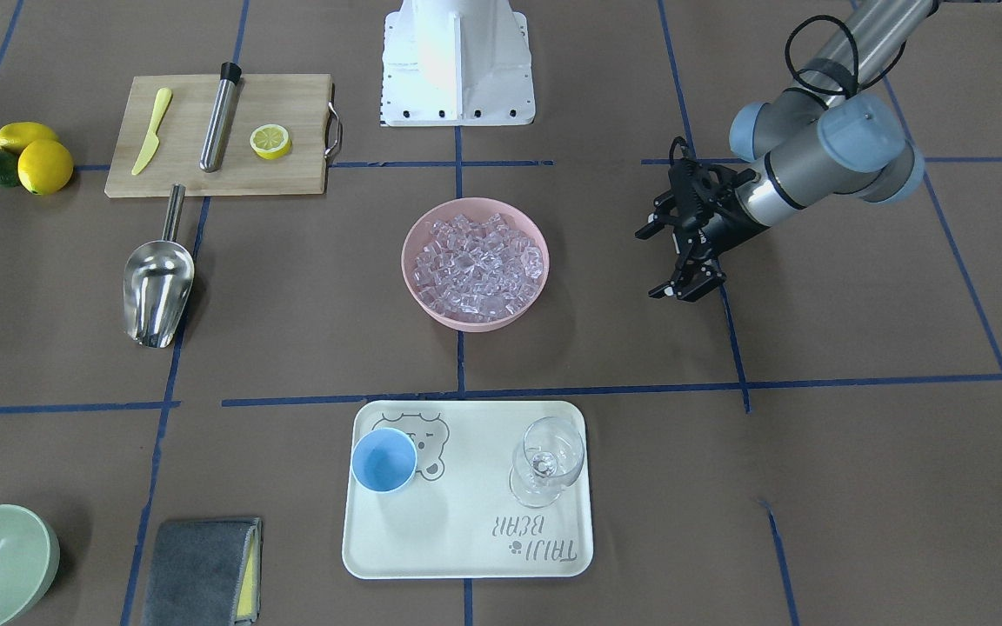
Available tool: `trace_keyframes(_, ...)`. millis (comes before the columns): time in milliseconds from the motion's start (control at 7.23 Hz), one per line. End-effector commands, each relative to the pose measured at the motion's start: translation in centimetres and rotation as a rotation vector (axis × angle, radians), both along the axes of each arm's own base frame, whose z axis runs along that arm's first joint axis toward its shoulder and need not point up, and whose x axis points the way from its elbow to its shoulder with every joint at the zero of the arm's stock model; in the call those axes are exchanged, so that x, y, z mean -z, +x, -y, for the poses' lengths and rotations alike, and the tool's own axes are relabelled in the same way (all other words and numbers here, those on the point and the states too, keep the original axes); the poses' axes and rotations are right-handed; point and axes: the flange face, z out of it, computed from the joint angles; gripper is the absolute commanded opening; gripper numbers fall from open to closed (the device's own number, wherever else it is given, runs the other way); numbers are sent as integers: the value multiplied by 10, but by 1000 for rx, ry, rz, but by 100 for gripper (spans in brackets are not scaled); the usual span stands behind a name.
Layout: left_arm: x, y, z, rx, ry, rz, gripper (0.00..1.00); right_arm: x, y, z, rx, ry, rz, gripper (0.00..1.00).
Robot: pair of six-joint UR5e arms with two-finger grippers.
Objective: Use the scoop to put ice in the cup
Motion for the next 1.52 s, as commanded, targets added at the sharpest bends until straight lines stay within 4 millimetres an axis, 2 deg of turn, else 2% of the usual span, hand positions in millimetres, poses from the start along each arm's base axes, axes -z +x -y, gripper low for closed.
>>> trace_keyframes(0, 16, 59, -28, 39, 21, -91, 100, 0, 0, 0, 1, 0, 1, 100)
trace_keyframes(138, 26, 76, -34, 76, 2, -105, 100, -1, 0, 0, 1, -3, 1, 100)
trace_keyframes(277, 36, 85, -31, 82, -7, -126, 100, 0, 0, 0, 0, -2, 1, 100)
trace_keyframes(553, 33, 93, -28, 84, -9, -155, 100, 2, -2, 0, -1, -5, 9, 100)
trace_keyframes(692, 32, 96, -30, 83, -11, -154, 100, 7, -9, 2, -21, -33, 32, 100)
trace_keyframes(830, 33, 96, -28, 96, -9, -155, 100, 33, -36, 2, -58, -83, 44, 100)
trace_keyframes(1107, 35, 97, -29, 98, -7, -159, 100, 94, -104, -14, -95, -159, 66, 100)
trace_keyframes(1245, 35, 97, -29, 98, -7, -159, 100, 117, -139, -24, -122, -172, 54, 100)
trace_keyframes(1383, 36, 98, -29, 98, -6, -161, 100, 131, -178, -35, -178, -188, 79, 100)
